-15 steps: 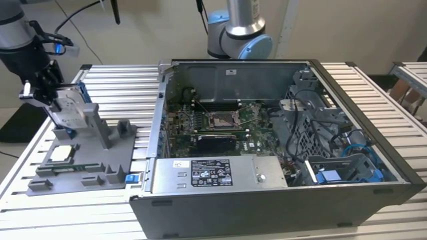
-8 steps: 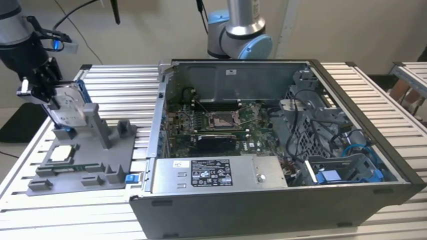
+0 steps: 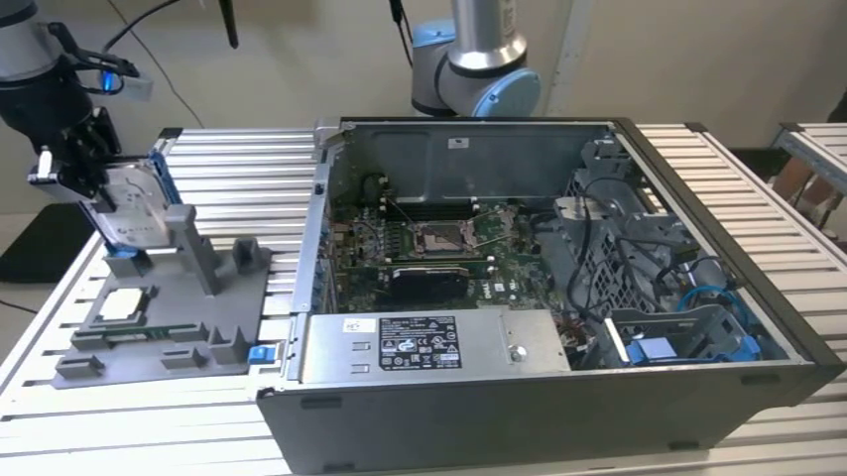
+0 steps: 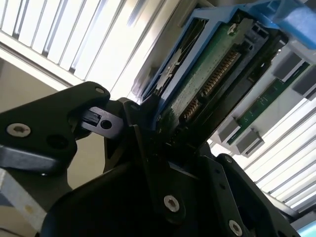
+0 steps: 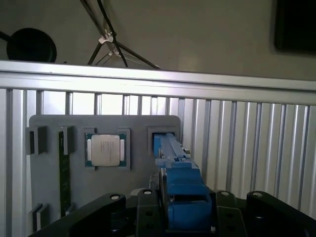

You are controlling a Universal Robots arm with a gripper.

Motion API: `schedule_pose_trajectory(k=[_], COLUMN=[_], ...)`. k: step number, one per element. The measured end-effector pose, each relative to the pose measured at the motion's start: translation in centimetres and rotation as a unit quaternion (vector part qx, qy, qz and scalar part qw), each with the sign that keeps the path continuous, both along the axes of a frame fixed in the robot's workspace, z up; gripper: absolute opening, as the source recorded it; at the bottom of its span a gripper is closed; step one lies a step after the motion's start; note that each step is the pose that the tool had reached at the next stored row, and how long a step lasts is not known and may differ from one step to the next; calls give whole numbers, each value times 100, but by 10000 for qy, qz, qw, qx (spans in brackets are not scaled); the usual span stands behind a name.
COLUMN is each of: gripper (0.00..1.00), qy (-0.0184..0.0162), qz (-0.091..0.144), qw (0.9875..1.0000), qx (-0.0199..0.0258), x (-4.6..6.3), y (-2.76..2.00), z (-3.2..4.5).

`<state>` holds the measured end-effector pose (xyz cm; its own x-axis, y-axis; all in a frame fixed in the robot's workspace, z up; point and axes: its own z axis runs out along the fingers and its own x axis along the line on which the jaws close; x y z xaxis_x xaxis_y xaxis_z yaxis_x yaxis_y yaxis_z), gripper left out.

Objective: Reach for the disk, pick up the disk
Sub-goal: 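Pick up the disk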

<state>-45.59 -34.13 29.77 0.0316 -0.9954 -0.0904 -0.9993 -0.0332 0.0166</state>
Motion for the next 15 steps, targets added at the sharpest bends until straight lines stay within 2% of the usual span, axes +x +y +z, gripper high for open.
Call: schedule_pose_trajectory(k=[15], gripper=[0], qy=[0], qz=[0], qw=[10000], qx=[-1], x=[0], y=[0], z=[194])
